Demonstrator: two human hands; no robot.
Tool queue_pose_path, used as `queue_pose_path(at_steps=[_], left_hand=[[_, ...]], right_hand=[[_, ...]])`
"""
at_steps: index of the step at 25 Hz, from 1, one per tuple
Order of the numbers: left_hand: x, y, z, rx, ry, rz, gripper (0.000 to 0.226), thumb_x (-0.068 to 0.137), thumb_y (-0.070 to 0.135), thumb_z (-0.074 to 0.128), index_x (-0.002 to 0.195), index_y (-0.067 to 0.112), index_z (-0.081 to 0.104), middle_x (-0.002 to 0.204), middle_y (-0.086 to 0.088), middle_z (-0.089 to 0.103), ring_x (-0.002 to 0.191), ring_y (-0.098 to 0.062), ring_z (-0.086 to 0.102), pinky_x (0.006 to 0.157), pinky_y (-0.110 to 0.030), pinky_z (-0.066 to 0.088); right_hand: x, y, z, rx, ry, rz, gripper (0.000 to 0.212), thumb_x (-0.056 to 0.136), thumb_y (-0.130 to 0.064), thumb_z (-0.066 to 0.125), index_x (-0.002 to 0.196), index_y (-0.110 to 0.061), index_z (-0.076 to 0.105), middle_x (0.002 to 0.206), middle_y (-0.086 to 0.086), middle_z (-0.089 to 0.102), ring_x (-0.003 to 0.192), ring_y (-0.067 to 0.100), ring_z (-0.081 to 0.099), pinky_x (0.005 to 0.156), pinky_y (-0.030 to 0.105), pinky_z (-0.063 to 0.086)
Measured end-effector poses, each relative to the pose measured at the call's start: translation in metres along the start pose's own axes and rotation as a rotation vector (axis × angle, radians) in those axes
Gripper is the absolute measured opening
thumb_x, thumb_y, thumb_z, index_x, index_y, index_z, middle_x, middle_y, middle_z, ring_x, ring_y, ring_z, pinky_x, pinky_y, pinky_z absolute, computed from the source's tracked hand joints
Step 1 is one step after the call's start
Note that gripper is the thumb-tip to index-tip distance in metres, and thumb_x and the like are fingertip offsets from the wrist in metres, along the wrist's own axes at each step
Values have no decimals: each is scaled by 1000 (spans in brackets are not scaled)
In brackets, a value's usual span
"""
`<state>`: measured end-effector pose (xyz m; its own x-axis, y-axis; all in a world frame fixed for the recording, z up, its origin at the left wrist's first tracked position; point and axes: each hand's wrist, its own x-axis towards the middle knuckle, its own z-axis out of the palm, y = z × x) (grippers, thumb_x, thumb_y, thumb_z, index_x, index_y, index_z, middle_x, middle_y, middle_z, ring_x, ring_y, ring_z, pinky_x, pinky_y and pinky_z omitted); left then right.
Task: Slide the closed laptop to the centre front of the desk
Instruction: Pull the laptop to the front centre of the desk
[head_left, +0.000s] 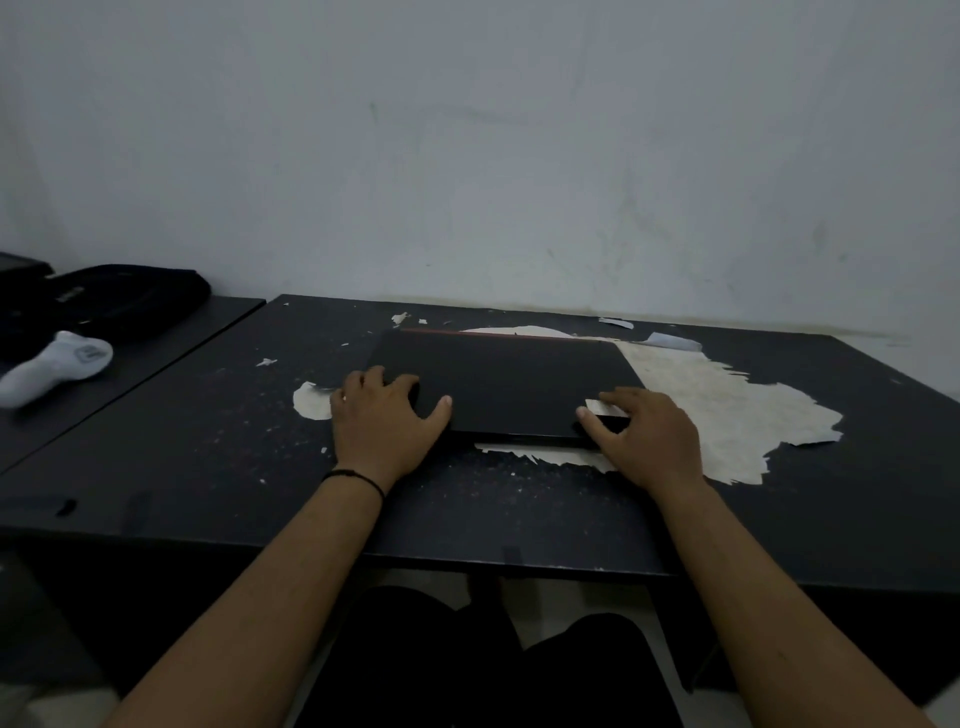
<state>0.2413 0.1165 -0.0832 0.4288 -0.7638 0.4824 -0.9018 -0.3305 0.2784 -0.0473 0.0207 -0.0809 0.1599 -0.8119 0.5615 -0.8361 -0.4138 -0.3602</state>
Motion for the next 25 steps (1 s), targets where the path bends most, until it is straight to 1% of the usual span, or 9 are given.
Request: queue_pose_path(at_steps=[3,5,10,13,15,17,20,22,25], left_hand=[[-2,3,-4,15,-134,-216,87,76,83,35,141,26,47,147,-22,41,134,-43,35,106,-55,31],[-4,5,-6,-6,-155,-247,94,74,85,35,145,25,42,143,-24,44,132,-43,39,105,-53,34],[3,-1,-10,-195,-173,-262,95,62,88,50,140,34,48,138,-17,53,129,-39,45,106,-48,38],[-1,-2,-16,-247,-212,-278,96,53,91,51,133,37,56,135,-10,58,125,-38,49,102,-48,43],[-12,-1,-23,-269,-211,-269,94,54,90,54,130,37,58,134,-5,60,126,-36,49,102,-48,43],[-27,-4,-32,-286,-186,-247,92,54,90,55,128,37,60,132,-3,62,127,-34,50,104,-48,44],[-56,-6,-46,-310,-170,-241,91,54,89,57,130,39,60,135,-3,61,128,-35,48,105,-49,43],[-72,-5,-51,-306,-157,-248,88,56,87,60,131,40,59,138,-7,58,128,-39,45,106,-51,41],[-82,-2,-53,-273,-135,-245,89,57,89,57,132,40,59,139,-12,55,130,-38,41,109,-51,37]], right_hand=[[1,9,3,-41,-48,257,74,77,-76,47,126,-23,63,125,7,65,117,32,56,95,45,48],[1,10,3,0,-77,347,77,75,-77,47,126,-21,59,120,8,67,111,35,59,93,46,50],[2,12,-15,392,-224,413,87,71,-61,78,143,-20,53,141,3,59,123,27,58,104,45,47],[-10,8,-35,586,-181,452,80,67,-44,88,137,-17,59,140,3,60,120,23,59,105,42,45],[-27,1,-45,636,-156,469,76,69,-39,89,136,-17,61,143,5,57,126,23,55,106,40,44],[-48,-3,-55,675,-107,472,67,71,-35,89,131,-17,65,139,1,59,122,16,54,102,36,45],[-77,-6,-66,641,-39,477,58,72,-36,88,124,-16,70,128,-5,63,115,9,55,98,34,47],[-89,-10,-70,593,21,507,54,71,-41,87,118,-19,73,126,-2,68,116,14,60,101,40,50],[-95,-19,-74,503,90,523,44,76,-40,83,113,-19,75,123,3,70,116,21,61,94,33,47]])
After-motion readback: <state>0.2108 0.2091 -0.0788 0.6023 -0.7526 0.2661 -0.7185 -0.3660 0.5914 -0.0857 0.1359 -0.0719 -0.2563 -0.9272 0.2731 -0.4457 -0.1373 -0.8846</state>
